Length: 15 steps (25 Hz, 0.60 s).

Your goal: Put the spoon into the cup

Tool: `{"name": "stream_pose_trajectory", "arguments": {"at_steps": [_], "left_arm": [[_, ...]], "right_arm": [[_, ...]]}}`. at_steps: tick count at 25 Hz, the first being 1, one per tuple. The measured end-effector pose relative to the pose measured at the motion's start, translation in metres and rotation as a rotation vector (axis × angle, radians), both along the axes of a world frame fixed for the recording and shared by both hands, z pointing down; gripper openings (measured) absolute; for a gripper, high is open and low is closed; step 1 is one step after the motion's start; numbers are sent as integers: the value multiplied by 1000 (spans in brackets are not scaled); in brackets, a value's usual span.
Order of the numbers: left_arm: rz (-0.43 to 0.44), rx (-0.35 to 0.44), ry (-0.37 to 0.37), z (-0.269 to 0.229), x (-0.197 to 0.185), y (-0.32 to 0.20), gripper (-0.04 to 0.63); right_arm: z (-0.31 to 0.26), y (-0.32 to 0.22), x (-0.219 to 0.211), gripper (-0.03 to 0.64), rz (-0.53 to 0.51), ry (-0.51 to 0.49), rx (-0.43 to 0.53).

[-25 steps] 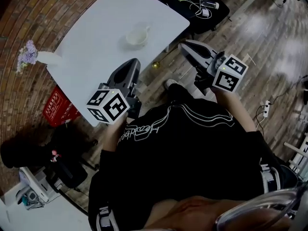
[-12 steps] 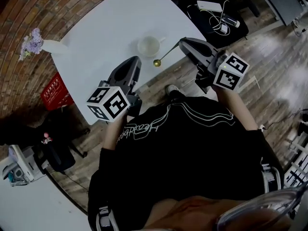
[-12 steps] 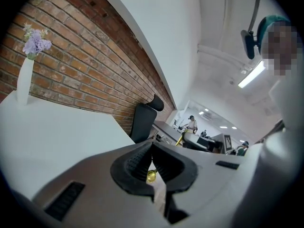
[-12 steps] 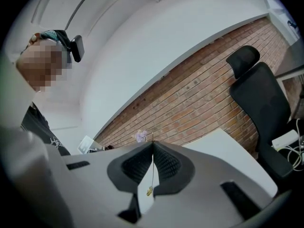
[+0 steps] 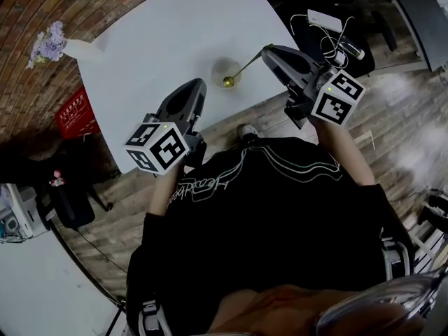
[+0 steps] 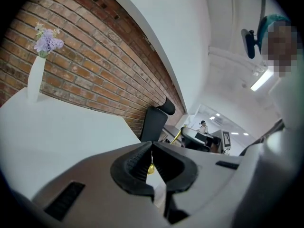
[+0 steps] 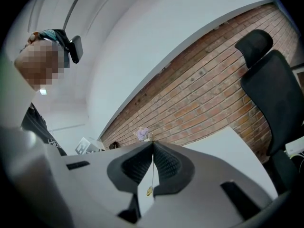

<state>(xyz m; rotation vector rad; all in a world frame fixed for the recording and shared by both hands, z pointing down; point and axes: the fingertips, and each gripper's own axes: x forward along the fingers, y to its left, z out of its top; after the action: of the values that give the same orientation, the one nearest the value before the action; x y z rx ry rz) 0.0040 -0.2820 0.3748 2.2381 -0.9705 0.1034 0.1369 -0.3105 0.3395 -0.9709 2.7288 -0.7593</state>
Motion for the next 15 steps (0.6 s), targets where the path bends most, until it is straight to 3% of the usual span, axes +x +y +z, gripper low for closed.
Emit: {"name": "stream_pose_trajectory", "arguments": {"at_steps": [15], "left_arm": [[-134, -36, -19, 30, -6, 2, 5]], "right_arm": [[37, -29, -11, 0, -121, 18, -23]]}}
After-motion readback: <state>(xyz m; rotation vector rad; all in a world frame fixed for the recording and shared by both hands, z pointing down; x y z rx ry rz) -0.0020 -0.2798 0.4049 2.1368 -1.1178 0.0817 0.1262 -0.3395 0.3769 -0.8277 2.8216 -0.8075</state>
